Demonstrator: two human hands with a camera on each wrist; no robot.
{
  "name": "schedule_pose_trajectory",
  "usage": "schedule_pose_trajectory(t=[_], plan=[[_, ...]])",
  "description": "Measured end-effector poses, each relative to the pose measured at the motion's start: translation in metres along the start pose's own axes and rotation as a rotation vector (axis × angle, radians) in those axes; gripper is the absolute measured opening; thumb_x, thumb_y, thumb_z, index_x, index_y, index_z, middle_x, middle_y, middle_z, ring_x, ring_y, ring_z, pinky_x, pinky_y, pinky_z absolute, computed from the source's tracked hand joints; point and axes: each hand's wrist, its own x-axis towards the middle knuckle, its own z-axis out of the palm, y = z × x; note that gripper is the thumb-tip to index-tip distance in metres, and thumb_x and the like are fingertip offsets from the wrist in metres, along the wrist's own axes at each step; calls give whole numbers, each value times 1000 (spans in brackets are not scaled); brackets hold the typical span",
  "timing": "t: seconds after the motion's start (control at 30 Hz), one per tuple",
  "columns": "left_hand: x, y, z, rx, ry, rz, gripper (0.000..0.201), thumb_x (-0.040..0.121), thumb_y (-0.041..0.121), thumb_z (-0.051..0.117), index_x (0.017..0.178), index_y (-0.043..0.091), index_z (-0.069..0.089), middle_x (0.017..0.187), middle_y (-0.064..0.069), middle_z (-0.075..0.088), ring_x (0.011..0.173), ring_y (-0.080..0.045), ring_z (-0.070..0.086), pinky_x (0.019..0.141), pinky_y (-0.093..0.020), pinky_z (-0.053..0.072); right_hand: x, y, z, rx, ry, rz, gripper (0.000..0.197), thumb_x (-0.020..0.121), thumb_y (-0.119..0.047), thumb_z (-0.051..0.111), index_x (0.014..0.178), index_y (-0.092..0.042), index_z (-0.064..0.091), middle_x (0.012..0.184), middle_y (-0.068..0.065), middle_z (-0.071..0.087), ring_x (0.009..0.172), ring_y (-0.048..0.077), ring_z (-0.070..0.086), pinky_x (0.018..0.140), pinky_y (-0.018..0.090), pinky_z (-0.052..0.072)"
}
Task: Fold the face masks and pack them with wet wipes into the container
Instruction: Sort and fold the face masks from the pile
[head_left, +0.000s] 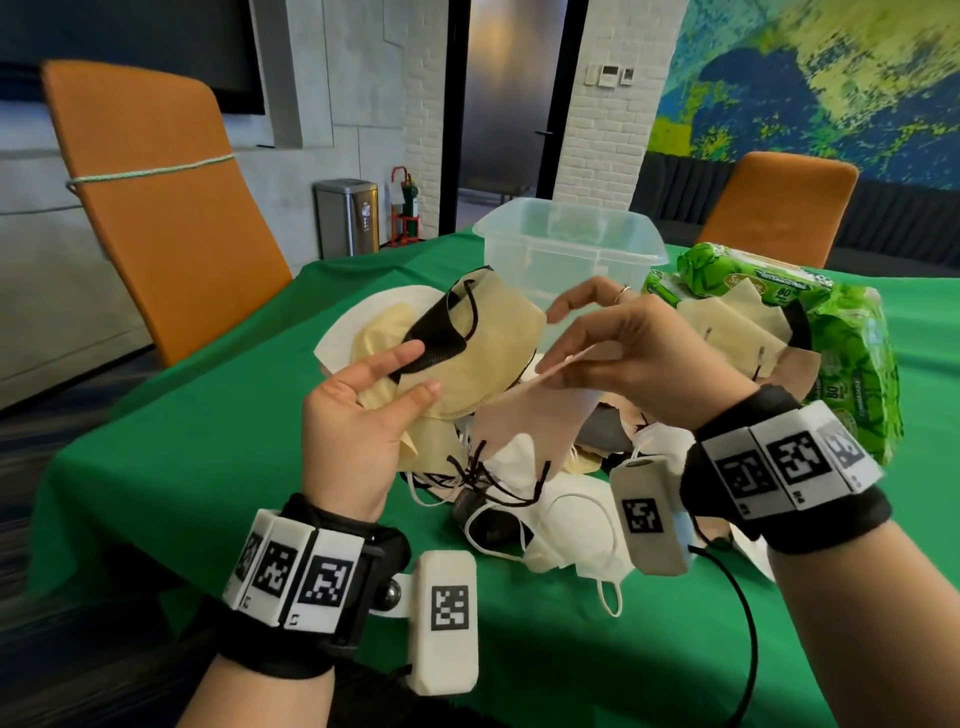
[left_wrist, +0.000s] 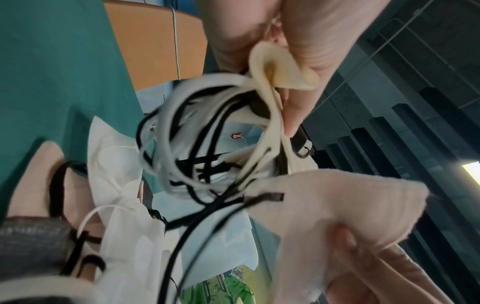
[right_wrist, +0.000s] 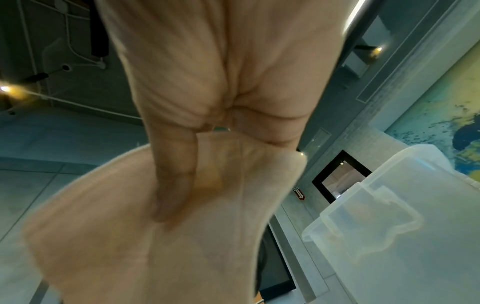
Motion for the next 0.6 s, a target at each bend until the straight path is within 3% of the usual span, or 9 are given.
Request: schedule_pose_trajectory(t=[0.1, 0.2, 0.23, 0.33, 0.4, 0.53, 0.6], plan=[[1, 1, -1, -38, -8, -8, 32, 72, -4, 70, 86, 24, 69, 85, 13, 73, 99, -16, 67, 94, -38, 51, 0, -1, 4, -138, 42, -116, 23, 65, -12, 79, 76, -31, 73, 119, -2, 48, 84, 9, 52, 84, 18, 43], [2, 0, -2, -62, -34, -18, 30, 74, -5, 67, 88, 21, 69, 84, 10, 74, 92, -14, 68, 87, -29, 54, 1, 0, 9, -217, 20, -188, 28, 65, -10, 79, 80, -32, 72, 126, -6, 42, 88, 15, 46, 80, 11, 40], [2, 0, -2, -69, -47, -22, 29, 75, -5, 67, 89, 20, 69, 84, 10, 74, 90, -12, 69, 85, -26, 55, 1, 0, 11, -229, 15, -204, 26, 66, -11, 78, 80, -32, 73, 127, -7, 41, 91, 16, 44, 82, 14, 40], [2, 1, -1, -57, -68, -29, 29, 77, -6, 65, 90, 20, 68, 84, 12, 73, 90, -8, 68, 84, -23, 54, 4, -1, 17, -279, 62, -258, 18, 68, -20, 71, 79, -34, 74, 130, -12, 42, 102, 23, 44, 87, 44, 43], [1, 1, -1, -38, -74, -24, 30, 78, -6, 64, 90, 21, 69, 84, 12, 73, 90, -7, 68, 85, -22, 53, 5, -5, 18, -301, 100, -283, 19, 69, -26, 68, 82, -40, 71, 135, -13, 40, 110, 26, 41, 87, 54, 40], [2, -2, -4, -6, -70, -18, 31, 80, -6, 63, 88, 24, 69, 82, 15, 73, 88, -4, 68, 82, -19, 52, 5, -9, 17, -360, 138, -383, 14, 74, -36, 63, 84, -39, 72, 143, -7, 32, 125, 33, 34, 92, 56, 36], [2, -3, -4, 8, -74, -8, 30, 80, -5, 64, 88, 24, 70, 83, 15, 73, 90, -4, 67, 83, -18, 51, 5, -8, 18, -358, 127, -408, 16, 75, -35, 59, 81, -35, 74, 135, -12, 42, 124, 27, 36, 93, 51, 34]])
